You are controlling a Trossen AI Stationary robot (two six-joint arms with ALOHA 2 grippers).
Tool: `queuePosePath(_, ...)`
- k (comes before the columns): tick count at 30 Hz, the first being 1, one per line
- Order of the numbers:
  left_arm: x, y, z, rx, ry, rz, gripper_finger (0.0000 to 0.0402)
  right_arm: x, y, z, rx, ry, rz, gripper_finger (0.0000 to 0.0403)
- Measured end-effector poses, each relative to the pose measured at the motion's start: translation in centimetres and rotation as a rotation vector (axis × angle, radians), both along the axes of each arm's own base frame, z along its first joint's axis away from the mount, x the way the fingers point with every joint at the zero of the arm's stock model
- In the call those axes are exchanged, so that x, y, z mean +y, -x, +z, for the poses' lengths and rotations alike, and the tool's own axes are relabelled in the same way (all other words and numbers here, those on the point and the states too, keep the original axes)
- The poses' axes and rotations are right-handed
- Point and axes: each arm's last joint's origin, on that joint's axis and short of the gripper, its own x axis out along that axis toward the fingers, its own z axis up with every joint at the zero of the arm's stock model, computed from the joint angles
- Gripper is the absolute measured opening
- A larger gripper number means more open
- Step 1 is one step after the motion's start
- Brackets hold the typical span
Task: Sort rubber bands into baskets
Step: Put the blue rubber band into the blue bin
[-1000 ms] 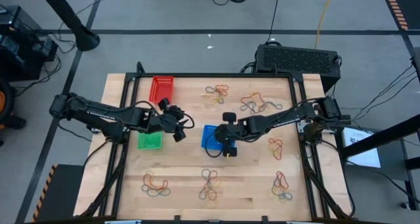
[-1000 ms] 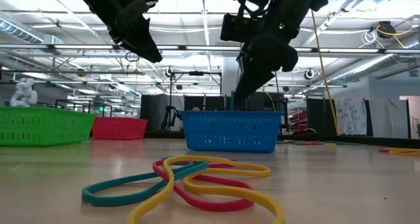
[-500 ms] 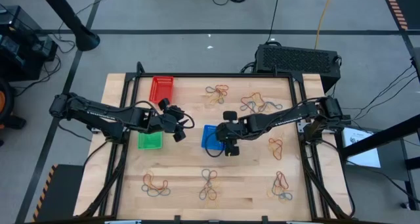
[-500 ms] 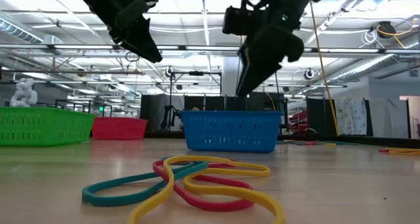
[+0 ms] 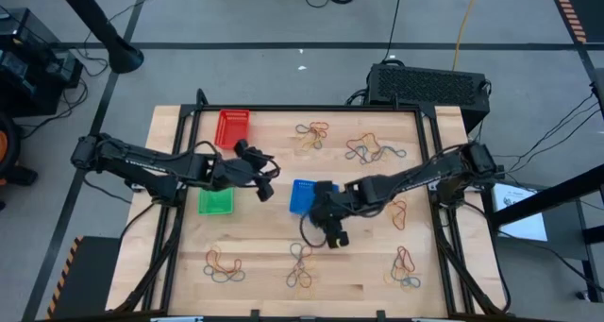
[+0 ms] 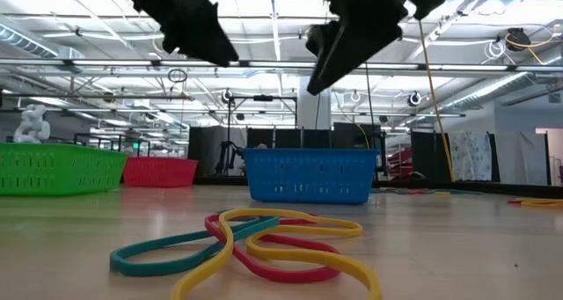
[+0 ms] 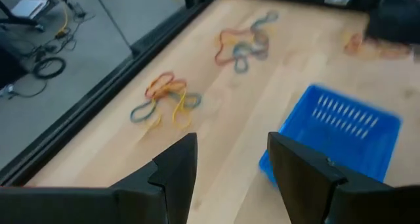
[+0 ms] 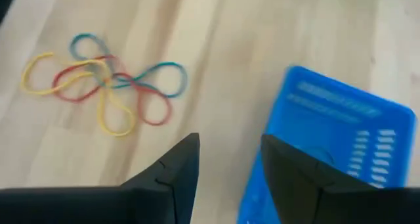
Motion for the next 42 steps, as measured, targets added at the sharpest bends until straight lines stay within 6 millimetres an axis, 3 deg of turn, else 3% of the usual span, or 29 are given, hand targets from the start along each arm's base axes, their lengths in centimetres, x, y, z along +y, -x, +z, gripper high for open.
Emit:
queuePosePath(4,-0.3,-0.2,0.1,-0.019,0.059,-0.094,0.0194,1.8,-1.0,-0.8,-0.083,0.023,0.098,0.0155)
queuePosePath(12,-1.7,-0.5,-0.2,0.01,0.229,-0.397,0.0194,3.2,-4.3,-5.5,-0.191,0.075,0.197,0.0155)
queuePosePath(17,-2.1,-0.5,-0.7,0.056,0.23,-0.409,0.0194,2.8,-5.4,-7.6,-0.186,0.039,0.215,0.0155)
queuePosePath(27,-3.9,-0.1,-3.2,0.235,0.334,-0.361,0.0194,2.7,-6.4,-9.4,-0.2,-0.036,0.159,0.0155)
queuePosePath(33,-5.3,0.6,-3.8,0.308,0.36,-0.35,0.0194,3.0,-6.6,-12.1,-0.148,-0.058,0.128,0.0155)
queuePosePath(42,-8.3,2.3,-4.1,0.366,0.248,-0.39,0.0194,3.5,-6.2,-12.5,-0.088,-0.08,0.076,0.0148)
